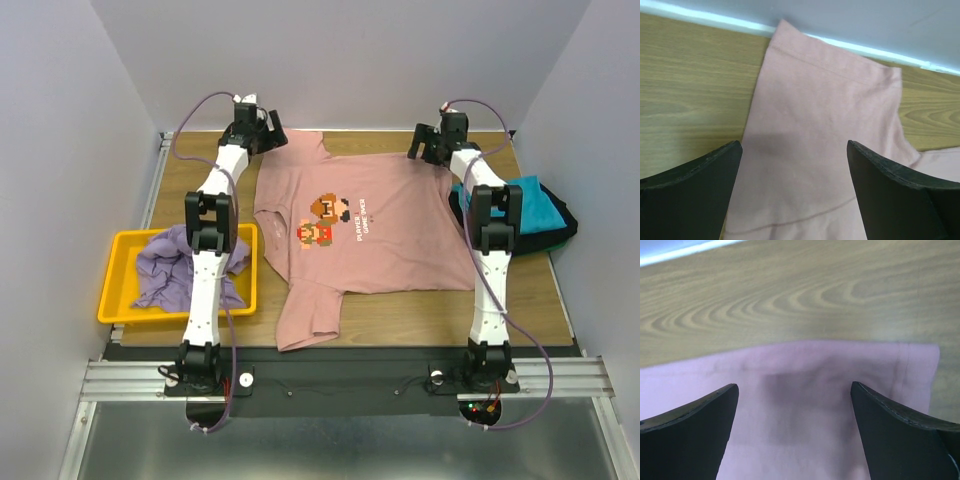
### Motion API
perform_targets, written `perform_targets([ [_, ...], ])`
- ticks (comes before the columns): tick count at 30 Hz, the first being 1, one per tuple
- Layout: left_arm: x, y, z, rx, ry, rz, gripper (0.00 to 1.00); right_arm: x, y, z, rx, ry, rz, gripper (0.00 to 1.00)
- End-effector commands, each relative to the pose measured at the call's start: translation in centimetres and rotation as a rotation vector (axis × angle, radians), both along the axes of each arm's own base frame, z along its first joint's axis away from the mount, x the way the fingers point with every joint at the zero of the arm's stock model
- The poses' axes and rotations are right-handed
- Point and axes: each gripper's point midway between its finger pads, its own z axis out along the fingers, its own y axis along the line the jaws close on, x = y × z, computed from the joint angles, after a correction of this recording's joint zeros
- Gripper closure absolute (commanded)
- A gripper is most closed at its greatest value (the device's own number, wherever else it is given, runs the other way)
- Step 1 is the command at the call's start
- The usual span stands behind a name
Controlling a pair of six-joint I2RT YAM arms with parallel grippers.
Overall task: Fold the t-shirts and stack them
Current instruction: Flatten the tshirt out
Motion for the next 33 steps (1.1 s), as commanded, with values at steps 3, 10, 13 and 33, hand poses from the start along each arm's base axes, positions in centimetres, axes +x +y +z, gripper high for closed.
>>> perform_targets([
  [3, -6.3, -2.2, 21.3, 0.043, -0.287, -0.029, 0.01, -4.6, 1.8, 16.1, 0.048, -0.183, 0.052, 0.0],
  [10, -19.9, -2.7, 17.6, 0.099, -0.128, 0.058, 0.01, -17.9, 10.5, 11.7, 0.053, -0.004, 0.178, 0.0],
  [13, -26.5, -3.3, 16.4, 0.022, -0.125, 0.073, 0.01, -24.9, 16.8, 10.2, 0.061, 0.018, 0.319, 0.0],
  [33, -39.7, -6.0, 6.1, -0.171, 0.024, -0.049, 0.01, -50.9, 35.7, -0.8, 0.086, 0.272, 0.867, 0.0],
])
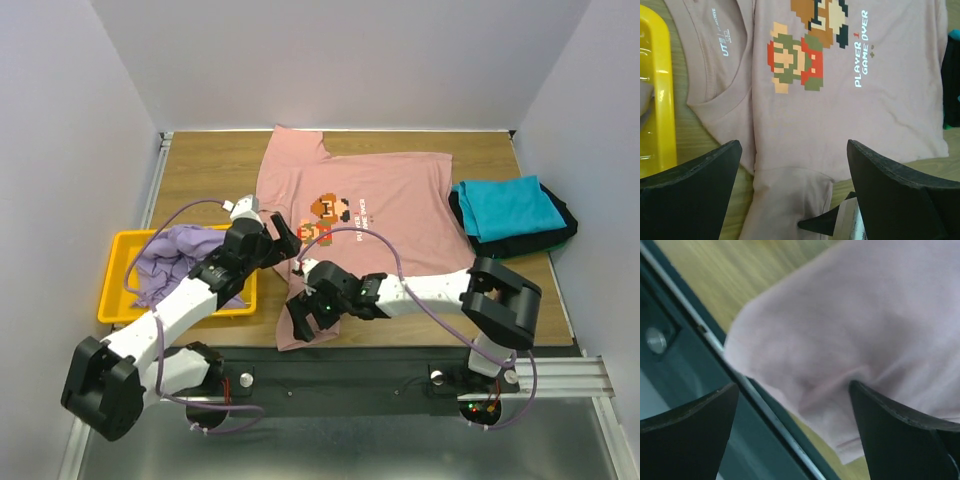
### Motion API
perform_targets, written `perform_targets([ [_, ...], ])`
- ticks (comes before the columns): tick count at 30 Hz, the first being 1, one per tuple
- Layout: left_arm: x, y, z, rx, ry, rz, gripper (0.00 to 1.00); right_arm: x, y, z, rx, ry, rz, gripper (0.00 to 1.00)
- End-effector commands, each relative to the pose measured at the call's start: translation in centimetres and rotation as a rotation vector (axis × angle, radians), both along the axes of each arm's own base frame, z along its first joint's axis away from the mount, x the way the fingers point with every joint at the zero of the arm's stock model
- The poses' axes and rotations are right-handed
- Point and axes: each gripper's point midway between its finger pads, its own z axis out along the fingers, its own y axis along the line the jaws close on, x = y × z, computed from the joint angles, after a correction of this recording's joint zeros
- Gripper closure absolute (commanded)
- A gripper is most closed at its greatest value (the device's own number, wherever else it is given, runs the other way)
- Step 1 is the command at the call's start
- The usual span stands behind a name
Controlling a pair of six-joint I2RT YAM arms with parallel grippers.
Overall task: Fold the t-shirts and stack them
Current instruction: Flatten the tshirt out
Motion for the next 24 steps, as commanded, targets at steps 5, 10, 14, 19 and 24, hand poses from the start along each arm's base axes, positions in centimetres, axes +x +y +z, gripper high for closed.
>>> perform_targets([
  [5, 1.5, -2.4, -3.0, 0.009, 0.054, -0.031, 0.01, 1.4, -2.4, -0.1, 0.006, -0.024, -0.201, 0.0],
  [10, 2.1, -3.3, -6.7, 0.061, 0.139, -0.029, 0.01, 0.4, -4.1, 0.0, 0.02, 0.013, -0.247, 0.0],
  [14, 2.0, -3.3, -10.5, 0.129, 0.241, -0.03, 0.01, 0.2, -4.9, -0.7, 0.007, 0.027, -0.275, 0.0],
  [19, 0.8, -0.3, -13.0, 0.257, 0.352, 0.077, 0.01, 0.1, -6.5, -1.4, -0.014, 0.036, -0.335, 0.0],
  [24, -0.2, 3.5, -12.9, 0.384, 0.401, 0.229, 0.01, -0.9, -8.8, -2.5, -0.051, 0.084, -0.396, 0.0],
])
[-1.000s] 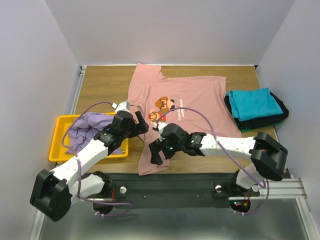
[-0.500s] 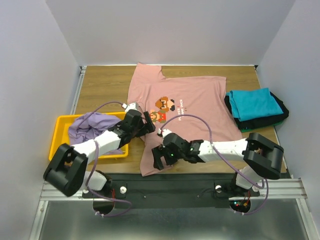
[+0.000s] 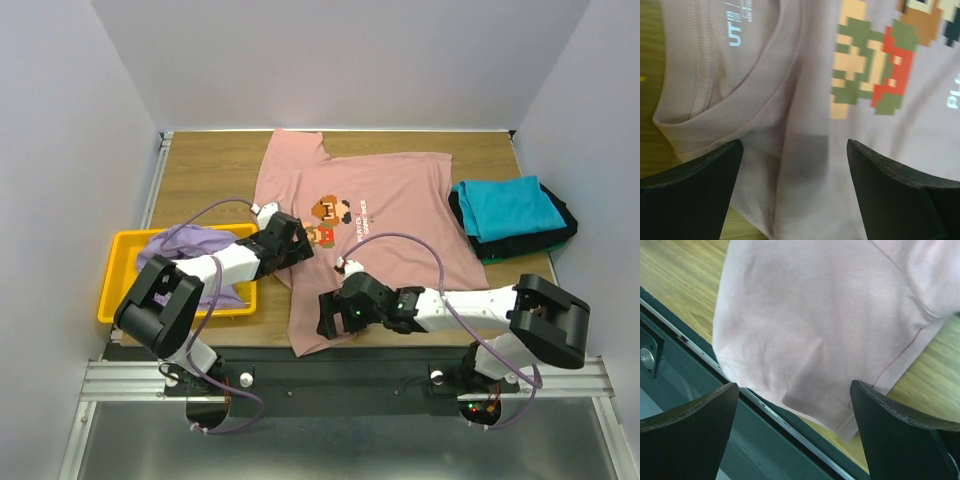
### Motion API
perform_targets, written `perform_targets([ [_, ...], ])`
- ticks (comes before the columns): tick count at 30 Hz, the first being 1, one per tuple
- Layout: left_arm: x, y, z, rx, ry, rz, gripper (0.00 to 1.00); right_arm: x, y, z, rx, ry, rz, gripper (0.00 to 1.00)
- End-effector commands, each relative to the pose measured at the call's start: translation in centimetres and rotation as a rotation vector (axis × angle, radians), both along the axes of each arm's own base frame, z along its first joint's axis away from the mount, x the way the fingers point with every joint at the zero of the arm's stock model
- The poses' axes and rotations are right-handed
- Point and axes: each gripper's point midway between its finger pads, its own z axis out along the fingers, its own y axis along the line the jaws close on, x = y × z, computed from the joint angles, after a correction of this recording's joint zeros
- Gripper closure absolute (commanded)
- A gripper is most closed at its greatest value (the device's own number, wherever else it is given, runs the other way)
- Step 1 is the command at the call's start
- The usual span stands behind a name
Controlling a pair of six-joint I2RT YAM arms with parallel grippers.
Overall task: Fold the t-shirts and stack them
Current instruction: Flatten the tshirt out
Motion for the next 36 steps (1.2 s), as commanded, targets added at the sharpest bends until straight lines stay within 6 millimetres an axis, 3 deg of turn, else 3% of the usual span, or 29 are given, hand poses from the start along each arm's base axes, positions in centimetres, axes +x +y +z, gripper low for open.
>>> perform_targets([
  [1, -3.0, 5.7, -2.4, 0.238, 0.133, 0.141, 0.01, -0.8, -3.4, -2.0, -0.076, 0.064, -0.095, 0.0],
  [6, -3.0, 6.2, -3.0, 0.288, 0.156, 0.134, 0.02, -1.3, -5.3, -2.0, -0.097, 0.083, -0.126, 0.0],
  [10, -2.7, 6.7, -2.9, 0.33, 0.158, 0.141, 0.02, -1.8, -4.8, -0.5, -0.054, 0.068, -0.055, 0.0],
  [15, -1.7, 7.2, -0.8, 0.372, 0.119, 0.155, 0.01, -1.3, -3.3, 2.8, 0.027, 0.011, -0.003, 0.0],
  [19, -0.5, 5.4, 1.8, 0.321, 0.058, 0.103, 0.02, -0.3, -2.1, 5.9, 0.088, -0.067, 0.02, 0.0],
  [20, -0.3, 4.2, 2.9, 0.293, 0.026, 0.076, 0.01, 0.1, -2.0, 6.4, 0.092, -0.085, 0.011, 0.0],
  [25, -0.2, 0.8, 5.7, 0.211, -0.053, -0.013, 0.01, 2.9, -2.5, 8.4, 0.085, -0.195, -0.1, 0.0],
  [28, -0.3, -1.4, 6.5, 0.135, -0.071, -0.076, 0.01, 6.3, -4.3, 8.8, 0.038, -0.254, -0.243, 0.0],
  [30, -0.7, -1.9, 6.2, 0.128, -0.061, -0.085, 0.02, 8.1, -5.0, 9.1, 0.036, -0.249, -0.287, 0.0],
  [32, -1.8, -1.9, 5.1, 0.115, -0.027, -0.083, 0.02, 10.8, -7.1, 8.7, 0.015, -0.234, -0.374, 0.0],
  [36, -5.6, -2.4, 3.1, 0.059, 0.039, -0.09, 0.02, 13.0, -9.0, 8.1, -0.02, -0.234, -0.448, 0.0],
])
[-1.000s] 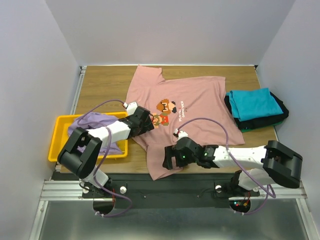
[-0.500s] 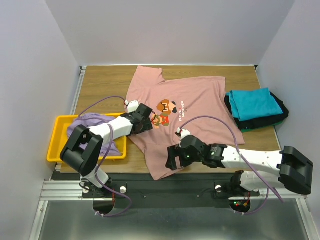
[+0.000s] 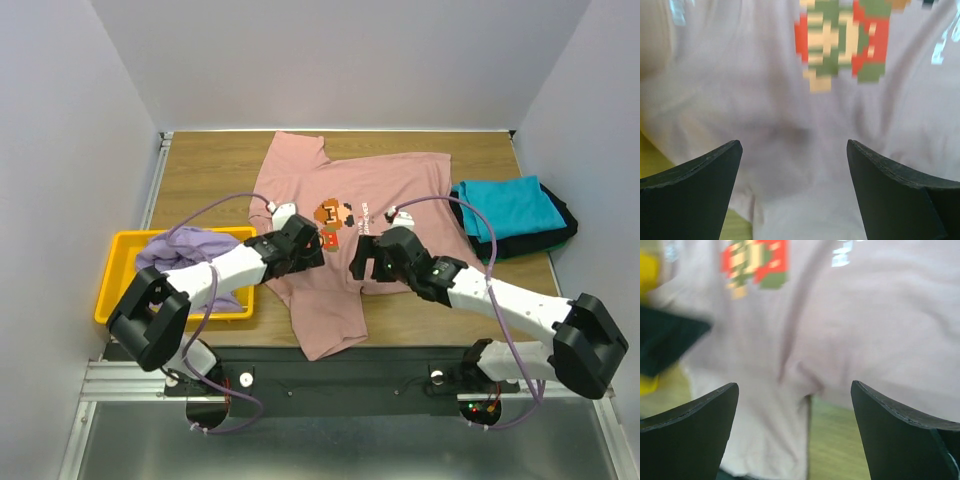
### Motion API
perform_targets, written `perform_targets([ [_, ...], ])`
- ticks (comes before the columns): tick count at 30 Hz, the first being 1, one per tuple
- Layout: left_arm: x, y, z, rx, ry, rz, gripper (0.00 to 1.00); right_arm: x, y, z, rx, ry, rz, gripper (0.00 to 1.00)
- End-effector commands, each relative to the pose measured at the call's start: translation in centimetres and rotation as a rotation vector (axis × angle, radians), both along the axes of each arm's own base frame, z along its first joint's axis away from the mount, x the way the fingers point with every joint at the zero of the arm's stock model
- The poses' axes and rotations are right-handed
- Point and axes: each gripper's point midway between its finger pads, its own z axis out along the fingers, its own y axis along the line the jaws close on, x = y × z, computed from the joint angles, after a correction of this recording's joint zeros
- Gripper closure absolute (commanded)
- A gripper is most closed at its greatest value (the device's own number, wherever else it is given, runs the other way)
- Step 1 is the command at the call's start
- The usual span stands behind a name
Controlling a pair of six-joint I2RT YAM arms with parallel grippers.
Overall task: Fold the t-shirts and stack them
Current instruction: Flatten the tshirt out
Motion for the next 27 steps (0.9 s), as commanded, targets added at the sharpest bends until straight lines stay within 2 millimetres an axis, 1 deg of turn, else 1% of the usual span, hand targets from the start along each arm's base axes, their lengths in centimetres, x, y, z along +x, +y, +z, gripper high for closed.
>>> perform_targets([
  [1, -4.5, -0.7, -1.6, -0.066, 0.072, -0.02, 0.02, 2.3, -1.6, 0.4, -0.034, -0.026, -0.073, 0.0],
  [4, -6.2, -1.4, -2.0, -0.117, 0.095, -0.017, 0.02, 3.2, -2.9, -0.8, -0.056, 0.0, -0.12, 0.0],
  [5, -6.8, -1.2, -2.6, -0.114, 0.105, -0.019, 0.01, 3.5, -3.3, -1.1, -0.063, 0.008, -0.133, 0.0],
  [8, -7.2, -1.2, -2.9, -0.129, 0.108, -0.01, 0.01, 4.1, -4.7, -2.6, -0.097, 0.038, -0.177, 0.0],
  [10, -7.1, -1.0, -3.2, -0.123, 0.103, -0.007, 0.01, 4.2, -5.2, -3.3, -0.106, 0.053, -0.191, 0.0],
  [14, -7.3, 0.5, -4.6, -0.039, 0.129, 0.033, 0.02, 4.4, -6.7, -5.1, -0.135, 0.099, -0.227, 0.0],
  [16, -7.7, 1.2, -5.3, -0.006, 0.148, 0.046, 0.01, 4.4, -7.1, -5.7, -0.142, 0.116, -0.242, 0.0],
  [17, -8.1, 1.9, -5.9, 0.022, 0.163, 0.057, 0.01, 4.5, -7.6, -6.0, -0.146, 0.123, -0.255, 0.0],
  [19, -8.4, 2.9, -6.4, 0.052, 0.171, 0.086, 0.01, 4.4, -8.2, -6.6, -0.153, 0.143, -0.27, 0.0],
  [20, -8.9, 3.2, -6.8, 0.062, 0.191, 0.083, 0.02, 4.3, -8.4, -6.8, -0.156, 0.148, -0.275, 0.0],
  [24, -9.2, 3.3, -6.7, 0.062, 0.215, 0.081, 0.02, 4.3, -9.4, -7.1, -0.156, 0.154, -0.301, 0.0],
  [25, -9.2, 3.5, -6.6, 0.071, 0.221, 0.103, 0.02, 4.2, -9.6, -7.1, -0.155, 0.157, -0.306, 0.0],
  [26, -9.2, 4.1, -6.5, 0.099, 0.227, 0.135, 0.02, 4.2, -9.7, -7.1, -0.152, 0.159, -0.307, 0.0],
  [27, -9.3, 6.1, -6.3, 0.202, 0.229, 0.182, 0.02, 4.2, -10.1, -7.3, -0.152, 0.164, -0.318, 0.0],
])
